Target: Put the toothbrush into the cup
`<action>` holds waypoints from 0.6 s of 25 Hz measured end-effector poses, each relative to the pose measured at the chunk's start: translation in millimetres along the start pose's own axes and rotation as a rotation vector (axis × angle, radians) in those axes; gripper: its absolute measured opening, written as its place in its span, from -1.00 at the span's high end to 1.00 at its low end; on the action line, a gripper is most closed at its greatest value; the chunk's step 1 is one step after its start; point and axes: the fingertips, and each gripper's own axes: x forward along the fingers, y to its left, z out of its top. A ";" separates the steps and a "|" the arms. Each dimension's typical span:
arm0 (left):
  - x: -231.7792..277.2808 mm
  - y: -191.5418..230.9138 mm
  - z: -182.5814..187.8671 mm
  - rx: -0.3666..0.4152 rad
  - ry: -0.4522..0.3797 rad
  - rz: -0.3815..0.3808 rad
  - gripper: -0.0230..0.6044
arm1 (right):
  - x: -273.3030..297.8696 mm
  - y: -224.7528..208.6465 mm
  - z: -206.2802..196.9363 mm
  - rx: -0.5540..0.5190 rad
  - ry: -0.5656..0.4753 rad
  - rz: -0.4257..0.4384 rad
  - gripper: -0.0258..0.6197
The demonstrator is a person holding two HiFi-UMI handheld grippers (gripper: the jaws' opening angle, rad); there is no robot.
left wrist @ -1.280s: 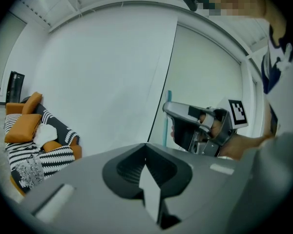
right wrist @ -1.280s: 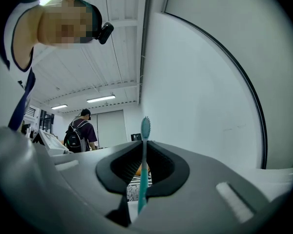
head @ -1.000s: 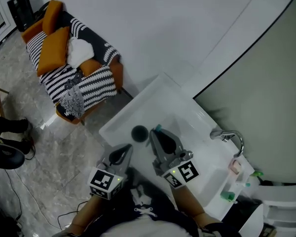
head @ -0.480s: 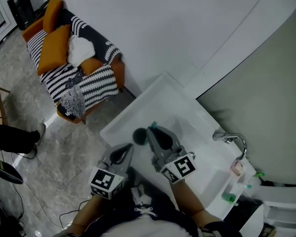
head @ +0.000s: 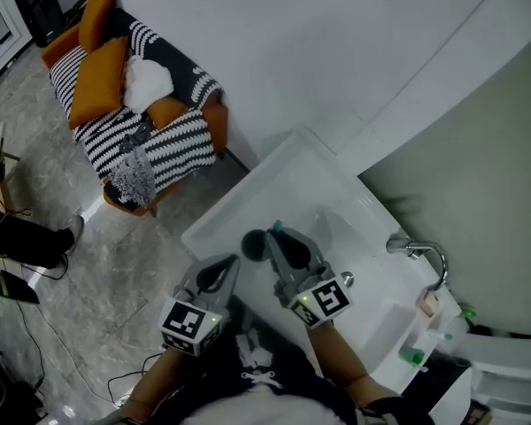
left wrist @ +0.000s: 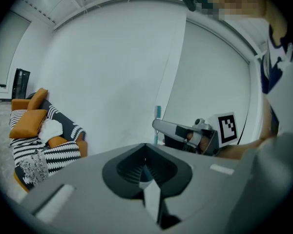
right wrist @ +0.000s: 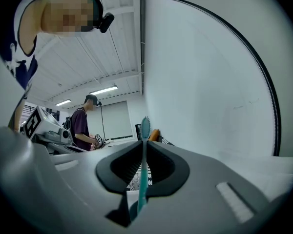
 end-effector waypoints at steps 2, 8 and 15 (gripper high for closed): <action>0.3 1.2 0.0 -0.002 -0.002 0.003 0.93 | 1.7 -0.7 -3.1 -0.005 0.007 0.000 0.83; 1.3 2.2 -2.7 -0.004 0.002 0.009 0.93 | 2.9 -1.0 -17.9 -0.008 0.048 0.000 0.83; 4.4 2.3 -4.9 -0.003 0.012 0.005 0.93 | -3.7 2.2 -48.9 0.000 0.149 0.000 0.83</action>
